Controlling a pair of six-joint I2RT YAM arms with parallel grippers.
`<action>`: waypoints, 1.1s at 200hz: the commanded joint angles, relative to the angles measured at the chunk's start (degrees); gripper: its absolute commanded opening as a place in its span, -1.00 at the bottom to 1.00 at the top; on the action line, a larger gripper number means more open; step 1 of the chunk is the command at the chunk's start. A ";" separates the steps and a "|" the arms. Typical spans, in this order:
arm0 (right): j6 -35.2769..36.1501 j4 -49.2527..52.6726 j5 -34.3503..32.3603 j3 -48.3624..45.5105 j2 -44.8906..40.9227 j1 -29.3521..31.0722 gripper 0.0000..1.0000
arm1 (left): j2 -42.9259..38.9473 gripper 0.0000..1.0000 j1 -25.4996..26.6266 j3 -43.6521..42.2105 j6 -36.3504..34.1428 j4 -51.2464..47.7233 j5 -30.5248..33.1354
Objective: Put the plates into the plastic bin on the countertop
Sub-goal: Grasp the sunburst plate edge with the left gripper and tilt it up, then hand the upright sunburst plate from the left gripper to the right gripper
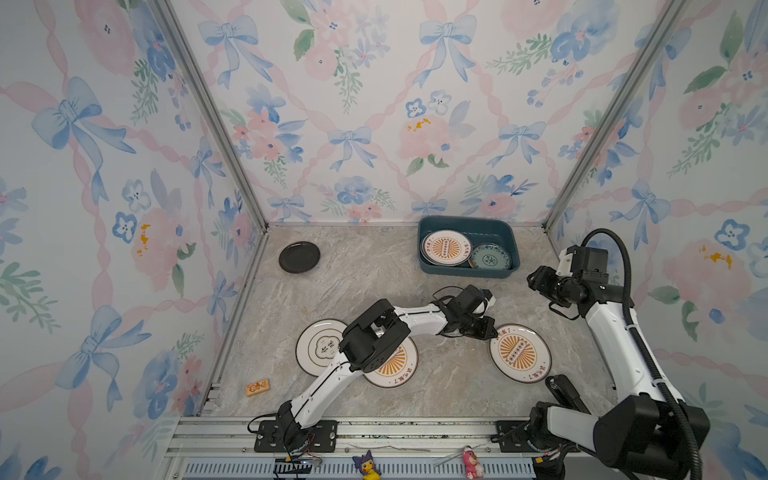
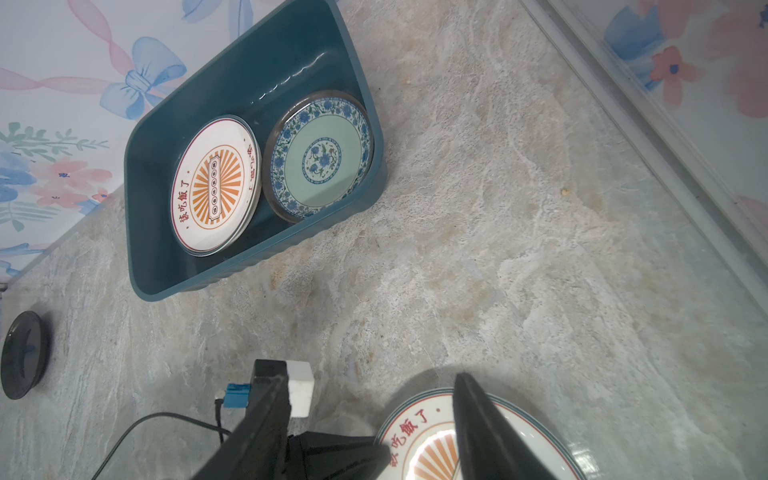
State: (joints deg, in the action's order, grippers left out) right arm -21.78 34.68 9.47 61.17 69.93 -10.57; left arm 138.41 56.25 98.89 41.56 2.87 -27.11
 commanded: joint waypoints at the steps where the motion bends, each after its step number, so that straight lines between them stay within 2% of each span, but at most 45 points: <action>1: 1.01 -0.03 0.78 -1.27 -1.36 0.06 0.19 | -0.11 -1.00 -2.12 -3.46 -4.34 -7.09 6.61; 47: 1.56 -0.90 2.93 -2.25 -1.98 0.35 0.19 | -3.34 -1.00 -5.23 -7.47 -5.80 -7.03 6.80; 87: 2.69 -2.88 10.51 -5.00 -1.72 0.49 0.21 | -12.17 -1.00 -9.45 -16.93 -8.65 -7.00 6.30; 117: 1.28 -7.52 17.91 -8.84 -1.54 1.24 0.33 | -21.55 -1.00 -14.16 -26.56 -9.62 -4.84 3.43; 166: -1.62 -16.22 25.77 -13.50 0.58 5.77 0.43 | -34.67 -1.00 -22.51 -37.03 -10.25 -3.14 -2.68; 220: -4.83 -30.95 33.74 -19.11 6.37 13.37 0.44 | -42.34 -1.00 -28.68 -41.69 -8.97 -0.65 -8.24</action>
State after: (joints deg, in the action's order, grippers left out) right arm -24.05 13.28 37.78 44.56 73.56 -0.19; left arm 99.98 29.30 58.39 32.95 -0.45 -30.26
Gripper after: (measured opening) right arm 0.719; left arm 0.054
